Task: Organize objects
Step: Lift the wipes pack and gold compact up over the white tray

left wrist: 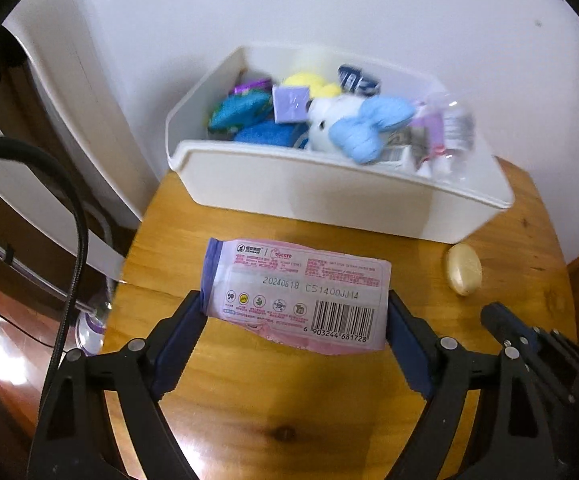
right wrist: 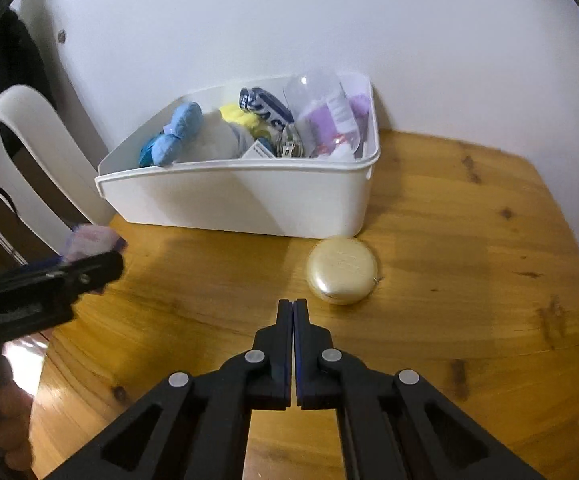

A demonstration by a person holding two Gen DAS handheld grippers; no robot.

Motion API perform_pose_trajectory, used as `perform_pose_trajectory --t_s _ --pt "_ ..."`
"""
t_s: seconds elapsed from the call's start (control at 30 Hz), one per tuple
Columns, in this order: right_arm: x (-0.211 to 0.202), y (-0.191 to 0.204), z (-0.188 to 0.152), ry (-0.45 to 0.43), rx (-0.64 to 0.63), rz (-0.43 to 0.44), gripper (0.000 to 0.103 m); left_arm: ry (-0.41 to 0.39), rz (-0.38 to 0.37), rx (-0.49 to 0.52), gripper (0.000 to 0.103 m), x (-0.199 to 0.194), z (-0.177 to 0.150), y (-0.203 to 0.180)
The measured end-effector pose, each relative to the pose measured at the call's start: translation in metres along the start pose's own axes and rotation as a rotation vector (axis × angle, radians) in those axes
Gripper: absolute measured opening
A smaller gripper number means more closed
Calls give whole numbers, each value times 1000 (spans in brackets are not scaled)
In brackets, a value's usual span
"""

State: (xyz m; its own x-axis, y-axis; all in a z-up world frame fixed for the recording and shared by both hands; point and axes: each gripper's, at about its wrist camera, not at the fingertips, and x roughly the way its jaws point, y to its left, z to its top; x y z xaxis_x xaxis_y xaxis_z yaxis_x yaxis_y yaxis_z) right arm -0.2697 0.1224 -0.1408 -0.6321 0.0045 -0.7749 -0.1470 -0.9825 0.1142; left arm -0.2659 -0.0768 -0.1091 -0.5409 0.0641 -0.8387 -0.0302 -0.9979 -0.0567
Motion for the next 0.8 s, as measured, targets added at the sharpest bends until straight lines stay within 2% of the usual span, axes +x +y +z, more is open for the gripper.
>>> perform_pose_trajectory --t_s 0.13,0.17,0.27,0.67,0.73,0.8 --pt "-10 4 -9 7 -4 8 1 -36 1 -15 88 -10 -3 14" --pt "-13 4 -13 6 -4 7 1 -42 -1 -25 88 -15 -9 2" --pt "-20 0 -22 7 -10 6 1 -49 5 -24 88 -24 -10 1" --pt "-19 -40 -32 43 22 -9 2 -1 9 -15 87 -37 -58 -1" --pt "-13 -46 -29 54 29 6 9 11 2 -17 87 -36 -62 -2" --pt "-10 -48 -27 53 34 5 27 17 -1 -18 87 -35 -63 -2"
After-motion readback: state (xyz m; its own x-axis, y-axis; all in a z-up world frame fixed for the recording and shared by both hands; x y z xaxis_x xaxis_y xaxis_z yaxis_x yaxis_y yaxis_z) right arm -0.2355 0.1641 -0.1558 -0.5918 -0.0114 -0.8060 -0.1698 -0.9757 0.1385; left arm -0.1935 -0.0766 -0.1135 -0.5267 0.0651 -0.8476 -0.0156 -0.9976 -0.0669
